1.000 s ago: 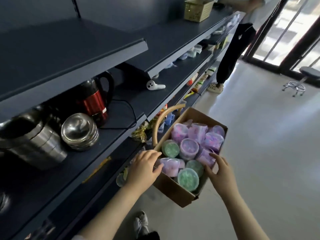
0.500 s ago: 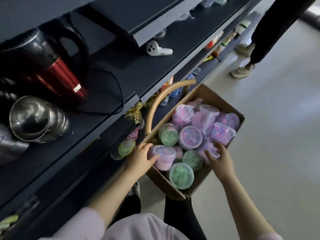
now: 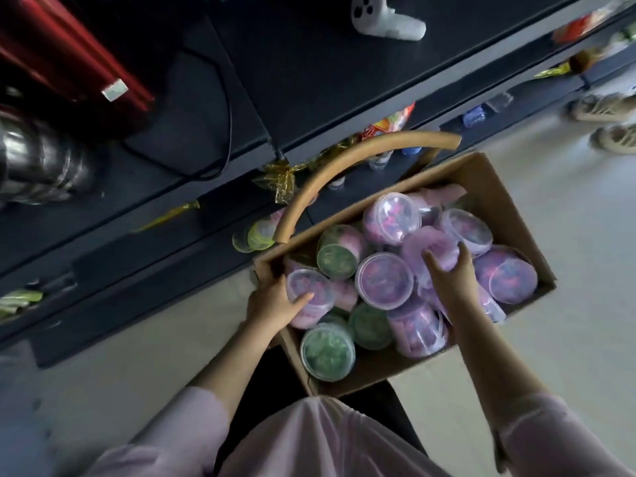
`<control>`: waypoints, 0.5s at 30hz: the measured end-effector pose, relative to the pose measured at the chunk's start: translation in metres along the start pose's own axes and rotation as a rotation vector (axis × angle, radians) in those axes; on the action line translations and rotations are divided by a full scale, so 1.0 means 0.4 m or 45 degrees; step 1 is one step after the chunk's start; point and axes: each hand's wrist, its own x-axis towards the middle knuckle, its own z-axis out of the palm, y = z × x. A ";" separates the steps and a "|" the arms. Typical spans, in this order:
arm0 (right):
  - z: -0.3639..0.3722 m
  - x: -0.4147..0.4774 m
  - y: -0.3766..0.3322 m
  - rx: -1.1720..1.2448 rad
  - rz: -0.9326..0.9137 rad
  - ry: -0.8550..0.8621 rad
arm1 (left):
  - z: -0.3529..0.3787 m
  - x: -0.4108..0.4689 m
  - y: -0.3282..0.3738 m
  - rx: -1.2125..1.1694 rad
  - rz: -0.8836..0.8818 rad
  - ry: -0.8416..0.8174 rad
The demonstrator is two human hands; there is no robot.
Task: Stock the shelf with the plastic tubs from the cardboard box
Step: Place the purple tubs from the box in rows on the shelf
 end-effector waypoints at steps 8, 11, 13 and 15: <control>0.036 0.059 0.039 0.098 0.183 0.163 | 0.070 -0.006 0.020 -0.556 -0.364 0.061; 0.040 0.060 0.037 0.169 0.246 0.174 | 0.068 -0.008 0.028 -0.605 -0.399 0.165; 0.032 0.039 0.044 0.164 0.223 0.155 | 0.072 -0.022 0.026 -0.575 -0.345 0.201; 0.012 0.000 0.048 0.146 0.149 0.156 | 0.069 -0.040 0.018 -0.598 -0.294 0.245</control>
